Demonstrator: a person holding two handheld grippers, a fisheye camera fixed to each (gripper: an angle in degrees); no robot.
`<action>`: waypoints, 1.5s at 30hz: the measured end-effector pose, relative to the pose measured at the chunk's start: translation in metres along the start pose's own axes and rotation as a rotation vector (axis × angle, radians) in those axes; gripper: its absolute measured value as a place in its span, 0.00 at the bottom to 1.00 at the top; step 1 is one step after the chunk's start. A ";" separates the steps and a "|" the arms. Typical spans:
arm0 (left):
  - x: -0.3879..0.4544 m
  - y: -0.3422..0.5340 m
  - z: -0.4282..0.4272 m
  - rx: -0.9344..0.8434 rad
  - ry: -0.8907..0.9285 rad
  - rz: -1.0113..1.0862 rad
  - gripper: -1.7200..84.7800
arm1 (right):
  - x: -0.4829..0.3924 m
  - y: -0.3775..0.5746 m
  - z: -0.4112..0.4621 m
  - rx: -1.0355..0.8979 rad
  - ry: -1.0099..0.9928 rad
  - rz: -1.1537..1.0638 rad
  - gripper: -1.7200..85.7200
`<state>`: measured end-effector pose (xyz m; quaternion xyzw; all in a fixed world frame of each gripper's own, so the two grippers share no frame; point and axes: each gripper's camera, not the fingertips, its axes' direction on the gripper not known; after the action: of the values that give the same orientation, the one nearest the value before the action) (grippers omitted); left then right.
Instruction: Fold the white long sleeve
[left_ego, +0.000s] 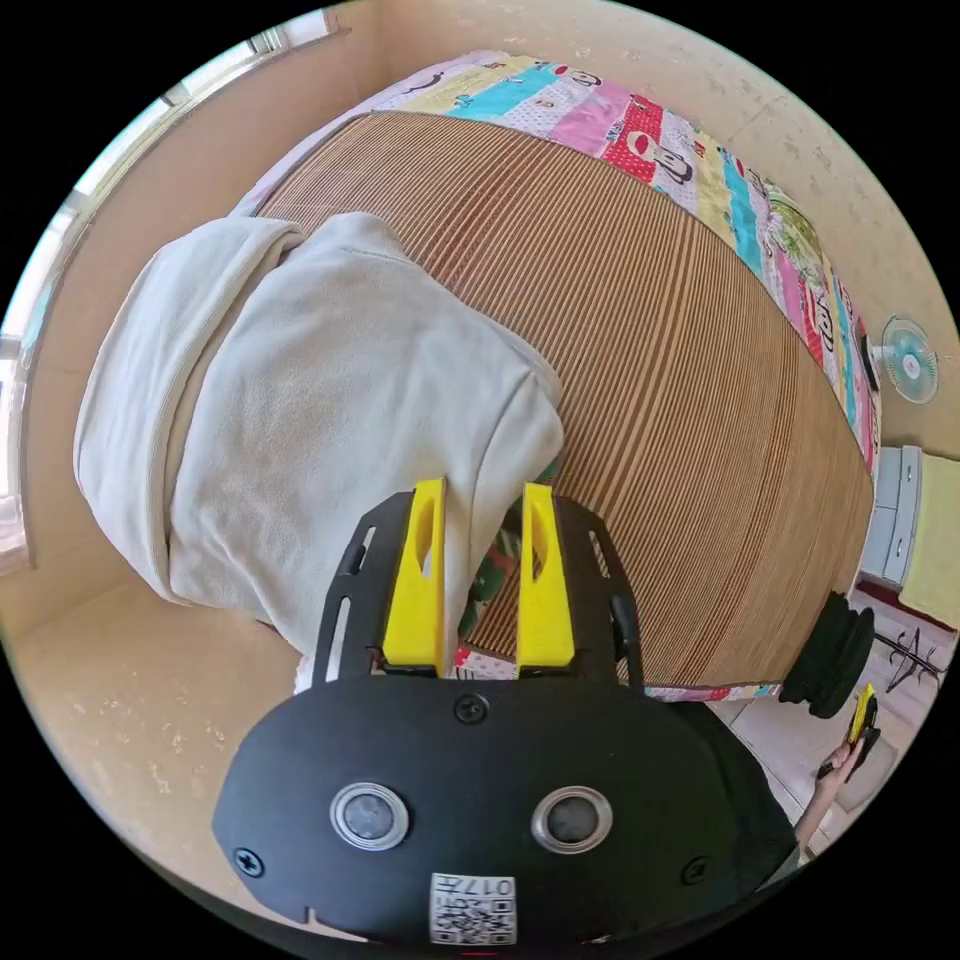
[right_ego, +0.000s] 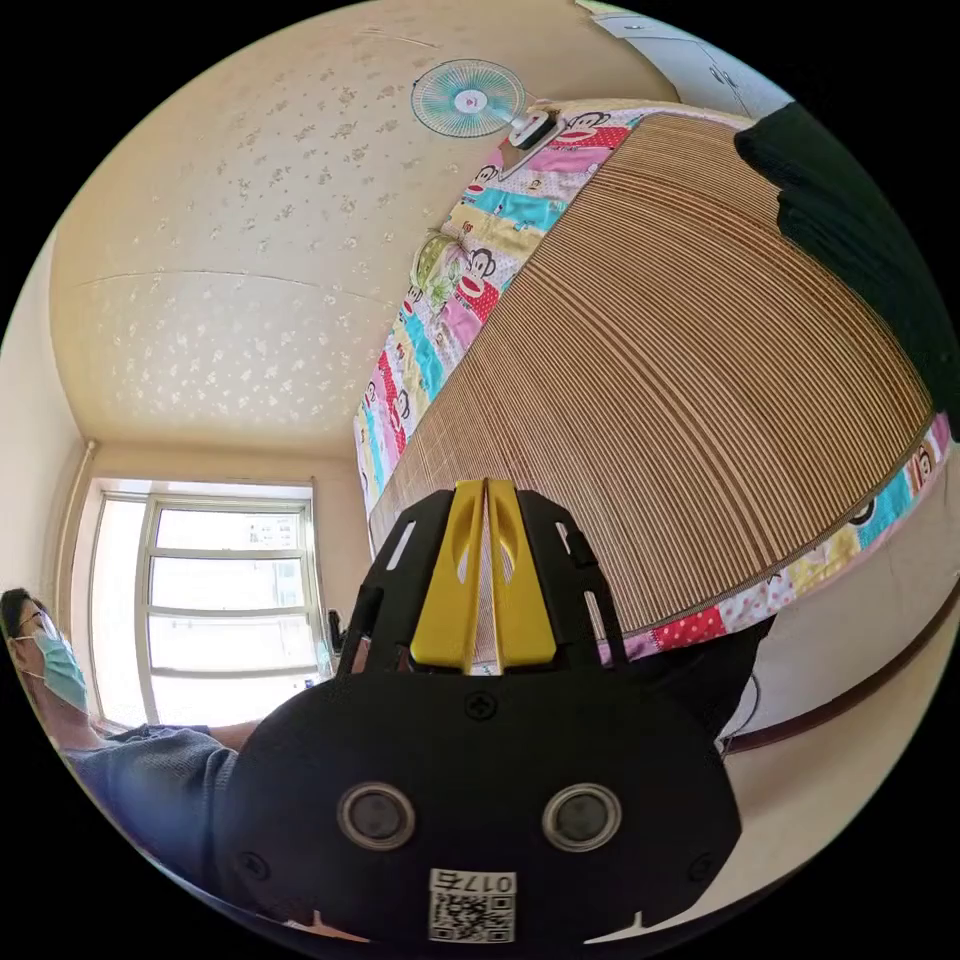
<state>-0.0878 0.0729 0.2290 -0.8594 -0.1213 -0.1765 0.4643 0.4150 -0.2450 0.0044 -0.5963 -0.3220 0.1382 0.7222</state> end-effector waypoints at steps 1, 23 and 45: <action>-0.003 0.002 0.007 -0.021 -0.025 -0.001 0.15 | 0.001 0.001 -0.005 0.006 0.001 0.001 0.02; -0.028 0.197 -0.358 0.447 1.459 1.504 0.06 | -0.206 -0.020 0.033 -0.420 -0.746 -0.896 0.18; 0.158 0.055 -0.241 0.090 1.251 0.560 0.10 | -0.197 -0.042 0.180 -0.837 -0.570 -0.685 0.05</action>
<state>0.0304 -0.1522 0.3754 -0.5745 0.3891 -0.5078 0.5106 0.1448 -0.2314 -0.0005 -0.6314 -0.7031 -0.0858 0.3155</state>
